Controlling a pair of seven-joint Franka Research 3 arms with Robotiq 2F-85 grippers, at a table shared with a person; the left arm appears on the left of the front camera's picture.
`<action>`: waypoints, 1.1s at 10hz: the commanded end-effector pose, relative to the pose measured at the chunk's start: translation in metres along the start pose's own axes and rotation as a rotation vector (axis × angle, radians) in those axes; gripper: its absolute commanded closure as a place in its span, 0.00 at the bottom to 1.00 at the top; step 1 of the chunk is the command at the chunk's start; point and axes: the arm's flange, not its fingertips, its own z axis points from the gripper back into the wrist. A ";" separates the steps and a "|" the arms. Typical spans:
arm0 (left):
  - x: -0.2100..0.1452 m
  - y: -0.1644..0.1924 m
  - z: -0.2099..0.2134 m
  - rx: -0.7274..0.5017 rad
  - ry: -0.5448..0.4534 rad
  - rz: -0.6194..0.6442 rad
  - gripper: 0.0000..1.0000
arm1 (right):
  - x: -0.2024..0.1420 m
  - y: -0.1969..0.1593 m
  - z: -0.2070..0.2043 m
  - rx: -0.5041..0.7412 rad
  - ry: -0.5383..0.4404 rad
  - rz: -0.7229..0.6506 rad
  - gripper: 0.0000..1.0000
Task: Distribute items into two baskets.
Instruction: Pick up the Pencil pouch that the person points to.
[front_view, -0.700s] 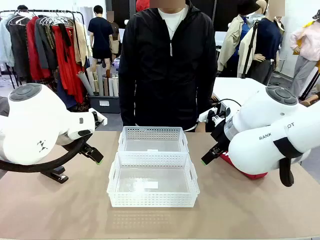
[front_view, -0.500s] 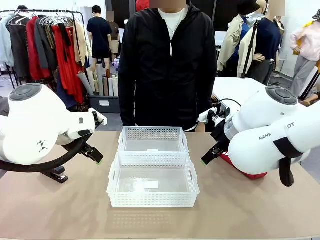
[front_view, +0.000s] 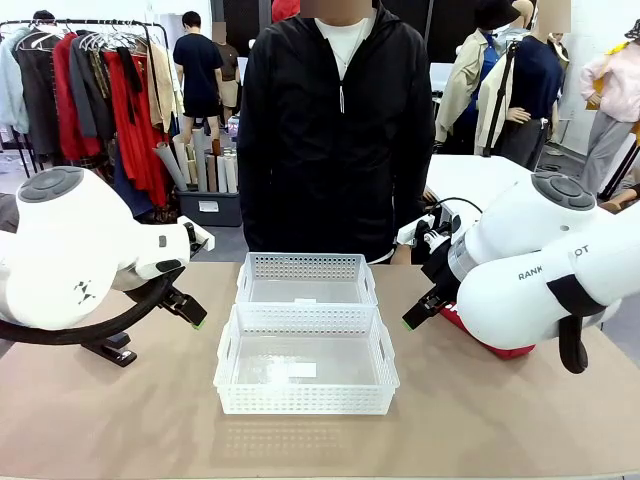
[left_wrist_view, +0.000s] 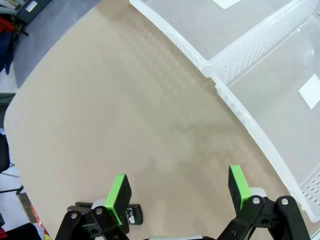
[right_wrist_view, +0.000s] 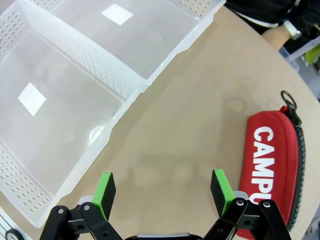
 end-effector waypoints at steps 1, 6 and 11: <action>0.000 0.000 0.000 0.000 0.000 0.000 0.00 | 0.000 0.000 0.000 0.000 0.000 -0.001 0.00; 0.004 0.008 0.003 -0.012 0.015 0.021 0.00 | 0.004 -0.008 0.009 0.014 -0.010 -0.017 0.00; 0.029 0.079 0.023 -0.146 0.045 0.067 0.00 | 0.026 -0.055 0.052 0.095 -0.064 -0.128 0.00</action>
